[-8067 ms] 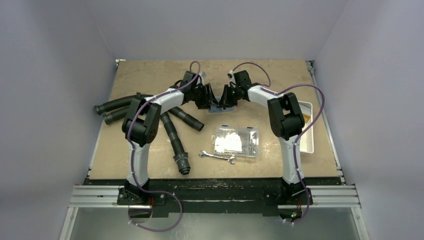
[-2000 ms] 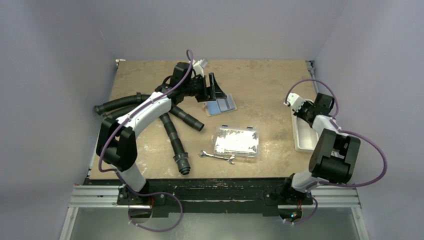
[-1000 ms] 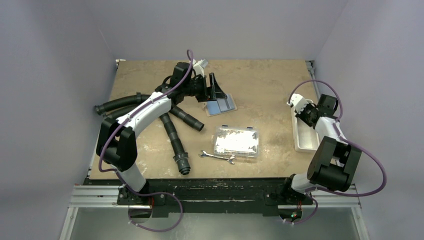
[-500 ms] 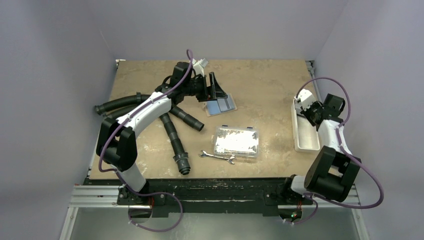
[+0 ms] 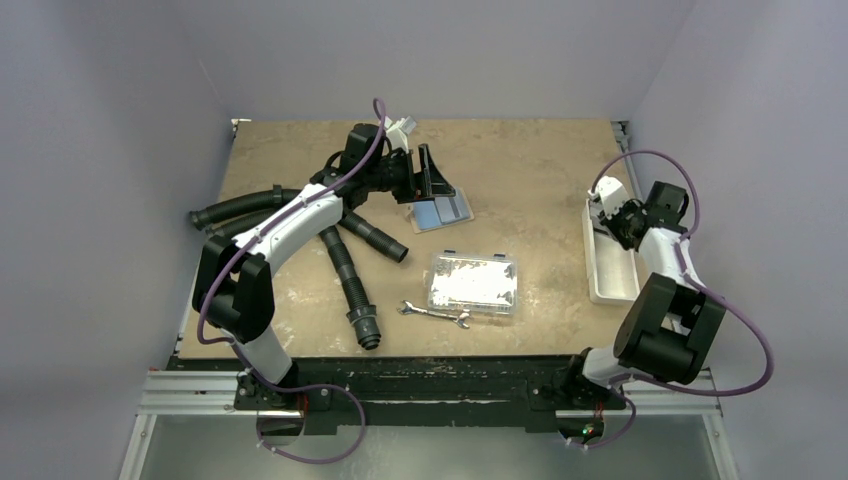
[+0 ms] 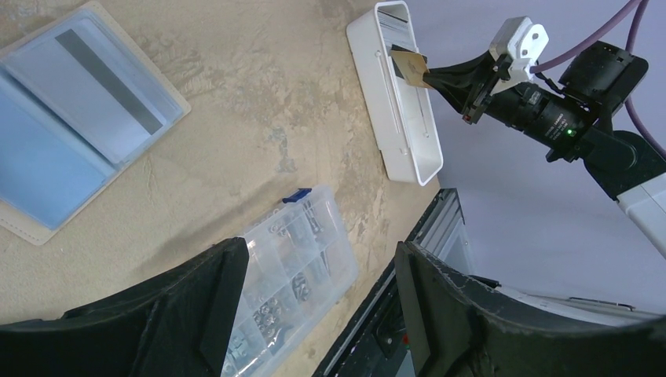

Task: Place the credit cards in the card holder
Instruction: Pick up the credit card from the storage box.

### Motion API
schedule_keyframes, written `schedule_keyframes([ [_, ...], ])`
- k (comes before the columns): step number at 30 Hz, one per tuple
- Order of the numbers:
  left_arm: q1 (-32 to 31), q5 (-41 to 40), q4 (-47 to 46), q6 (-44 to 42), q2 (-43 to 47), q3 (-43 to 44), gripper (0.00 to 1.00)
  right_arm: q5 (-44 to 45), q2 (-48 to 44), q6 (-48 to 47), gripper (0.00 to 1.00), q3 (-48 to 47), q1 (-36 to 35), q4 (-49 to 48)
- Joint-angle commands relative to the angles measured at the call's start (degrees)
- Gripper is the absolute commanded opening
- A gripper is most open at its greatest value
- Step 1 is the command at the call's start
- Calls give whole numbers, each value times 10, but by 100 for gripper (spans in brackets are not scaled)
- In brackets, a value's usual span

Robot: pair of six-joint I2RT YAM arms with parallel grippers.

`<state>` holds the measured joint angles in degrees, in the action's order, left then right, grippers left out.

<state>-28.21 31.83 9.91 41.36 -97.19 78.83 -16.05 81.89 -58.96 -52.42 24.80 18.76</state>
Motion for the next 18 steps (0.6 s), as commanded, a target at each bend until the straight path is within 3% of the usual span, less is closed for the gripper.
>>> schedule_keyframes([
  [1,-2,13,-25,1,-1,-8,73,-5,9,-35,0,-28,0,13],
  [9,-2,15,-26,2,-4,-8,73,-35,10,-88,0,-35,0,46],
  [18,-2,16,-28,3,-5,-9,73,-37,24,-35,0,-46,0,13],
])
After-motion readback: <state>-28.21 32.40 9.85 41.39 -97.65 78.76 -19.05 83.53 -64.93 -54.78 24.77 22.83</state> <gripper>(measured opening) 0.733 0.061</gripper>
